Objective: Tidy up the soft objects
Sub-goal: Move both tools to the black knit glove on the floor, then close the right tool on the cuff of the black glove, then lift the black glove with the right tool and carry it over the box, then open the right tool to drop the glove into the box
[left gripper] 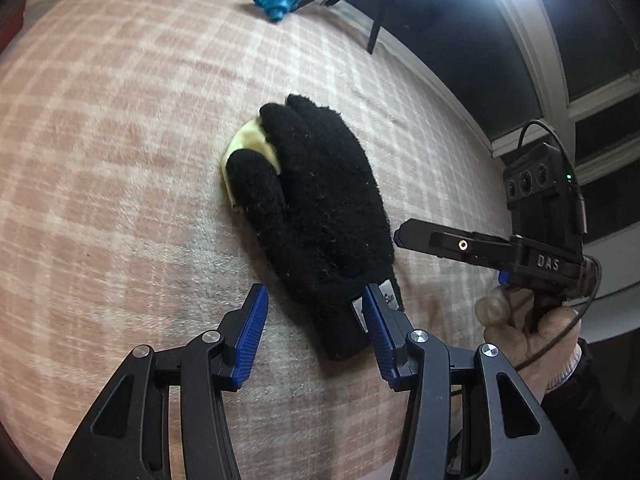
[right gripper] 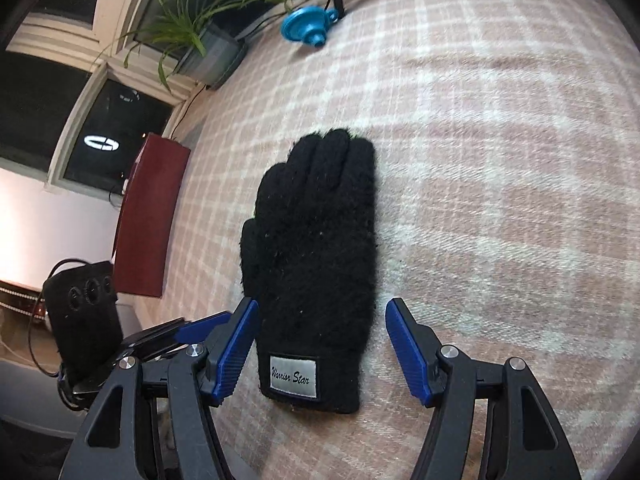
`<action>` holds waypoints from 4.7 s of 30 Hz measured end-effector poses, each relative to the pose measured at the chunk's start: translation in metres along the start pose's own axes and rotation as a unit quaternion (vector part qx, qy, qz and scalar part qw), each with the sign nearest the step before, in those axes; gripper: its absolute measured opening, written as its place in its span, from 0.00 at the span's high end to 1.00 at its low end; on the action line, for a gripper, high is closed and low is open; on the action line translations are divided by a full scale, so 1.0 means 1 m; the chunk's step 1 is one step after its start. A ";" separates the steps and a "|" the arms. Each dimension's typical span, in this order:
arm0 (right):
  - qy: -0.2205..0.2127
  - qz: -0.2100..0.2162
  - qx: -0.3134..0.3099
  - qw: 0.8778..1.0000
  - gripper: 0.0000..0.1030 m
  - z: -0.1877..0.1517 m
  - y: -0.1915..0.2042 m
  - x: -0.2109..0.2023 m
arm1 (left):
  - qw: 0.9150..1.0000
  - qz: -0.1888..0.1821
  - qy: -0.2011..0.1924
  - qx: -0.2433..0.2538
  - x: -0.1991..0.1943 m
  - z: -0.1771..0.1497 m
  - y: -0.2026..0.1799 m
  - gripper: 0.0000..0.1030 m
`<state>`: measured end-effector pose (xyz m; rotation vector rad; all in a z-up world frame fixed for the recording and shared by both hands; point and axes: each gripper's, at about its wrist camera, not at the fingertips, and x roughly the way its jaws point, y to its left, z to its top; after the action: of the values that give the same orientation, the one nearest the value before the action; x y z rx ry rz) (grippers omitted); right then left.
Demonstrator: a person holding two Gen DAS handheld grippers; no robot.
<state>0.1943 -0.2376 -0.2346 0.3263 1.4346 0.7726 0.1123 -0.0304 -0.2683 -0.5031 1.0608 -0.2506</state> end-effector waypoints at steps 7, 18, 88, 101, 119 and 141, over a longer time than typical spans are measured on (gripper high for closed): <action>0.023 0.010 -0.012 1.000 0.40 0.001 0.006 0.011 | 1.000 0.000 0.005 -0.006 0.013 -0.001 -0.005 0.54; 0.031 0.020 -0.006 0.999 0.54 0.003 0.005 0.018 | 1.000 0.002 0.009 0.012 0.022 0.002 -0.013 0.55; 0.012 0.152 -0.152 0.977 0.77 0.053 0.373 0.132 | 0.975 0.065 -0.212 0.034 -0.277 0.025 0.142 0.60; 0.041 0.129 -0.165 0.977 0.77 0.079 0.420 0.199 | 0.973 0.091 -0.213 -0.001 -0.298 0.038 0.208 0.59; 0.024 0.109 -0.161 0.981 0.71 0.091 0.415 0.199 | 0.963 0.146 -0.223 -0.043 -0.304 0.040 0.242 0.57; -0.064 0.045 -0.173 0.982 0.54 0.060 0.320 0.100 | 0.959 0.133 -0.251 -0.008 -0.301 0.031 0.175 0.51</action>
<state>0.1579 0.0728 -0.0992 0.1698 1.1455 1.0375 -0.0103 0.2582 -0.1136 -0.4030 0.6214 0.1236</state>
